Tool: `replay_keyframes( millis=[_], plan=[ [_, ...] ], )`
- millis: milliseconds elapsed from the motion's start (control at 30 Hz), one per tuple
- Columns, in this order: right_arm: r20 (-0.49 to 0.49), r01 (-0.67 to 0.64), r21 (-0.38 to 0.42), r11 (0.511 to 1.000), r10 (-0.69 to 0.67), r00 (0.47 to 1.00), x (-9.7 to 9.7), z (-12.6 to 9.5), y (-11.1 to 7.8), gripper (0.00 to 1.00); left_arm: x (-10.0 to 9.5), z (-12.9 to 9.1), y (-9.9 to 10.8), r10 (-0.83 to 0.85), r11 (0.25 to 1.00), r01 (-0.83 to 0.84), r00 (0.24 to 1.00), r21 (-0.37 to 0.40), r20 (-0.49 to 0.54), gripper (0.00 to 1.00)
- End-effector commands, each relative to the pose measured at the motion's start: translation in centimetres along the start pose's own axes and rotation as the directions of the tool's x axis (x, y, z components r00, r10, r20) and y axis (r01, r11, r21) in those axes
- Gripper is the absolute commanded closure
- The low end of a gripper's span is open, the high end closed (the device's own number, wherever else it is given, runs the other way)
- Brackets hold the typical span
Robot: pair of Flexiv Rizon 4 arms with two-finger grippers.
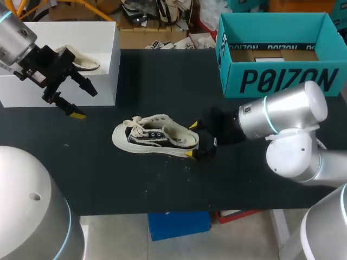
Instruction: Take the shoe out of the shoebox, open the shoe tongue, remove and reinsert the insole, then place the shoe into the shoebox
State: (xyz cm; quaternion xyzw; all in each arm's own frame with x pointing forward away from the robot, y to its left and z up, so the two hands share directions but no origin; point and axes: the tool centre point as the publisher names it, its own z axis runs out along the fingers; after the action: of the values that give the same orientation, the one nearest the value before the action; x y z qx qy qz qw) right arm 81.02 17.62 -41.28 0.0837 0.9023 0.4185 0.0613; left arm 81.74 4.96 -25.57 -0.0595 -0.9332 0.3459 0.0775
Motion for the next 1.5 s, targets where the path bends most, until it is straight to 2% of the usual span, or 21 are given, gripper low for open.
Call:
replay_keyframes(
  millis=[33, 1100, 1133, 1200, 1500],
  plan=[
    [0.011, -0.004, -0.002, 1.000, 0.004, 1.000, -0.1, 0.8, -0.1, 0.00, 0.0, 0.1, 0.1, 0.002, 1.000, -0.002, 1.000, 0.000, 0.002, 0.00],
    [0.016, -0.033, -0.020, 0.999, 0.033, 0.999, -0.8, 2.0, -1.0, 0.00, 0.0, 0.1, 0.1, 0.002, 1.000, -0.002, 1.000, 0.000, 0.002, 0.00],
    [0.017, -0.033, -0.019, 0.999, 0.033, 0.999, -0.9, 2.0, -1.0, 0.55, 0.0, 0.1, 0.1, 0.002, 1.000, -0.002, 1.000, 0.000, 0.002, 0.00],
    [0.017, -0.032, -0.016, 0.999, 0.033, 0.999, -0.9, 1.9, -1.0, 1.00, 0.0, 0.1, 0.1, 0.002, 1.000, -0.002, 1.000, 0.000, 0.002, 0.00],
    [0.011, -0.033, -0.006, 0.999, 0.033, 0.999, -1.1, 1.5, -1.2, 1.00, 0.0, 0.1, 0.1, 0.002, 1.000, -0.002, 1.000, 0.000, 0.002, 0.00]
  ],
)
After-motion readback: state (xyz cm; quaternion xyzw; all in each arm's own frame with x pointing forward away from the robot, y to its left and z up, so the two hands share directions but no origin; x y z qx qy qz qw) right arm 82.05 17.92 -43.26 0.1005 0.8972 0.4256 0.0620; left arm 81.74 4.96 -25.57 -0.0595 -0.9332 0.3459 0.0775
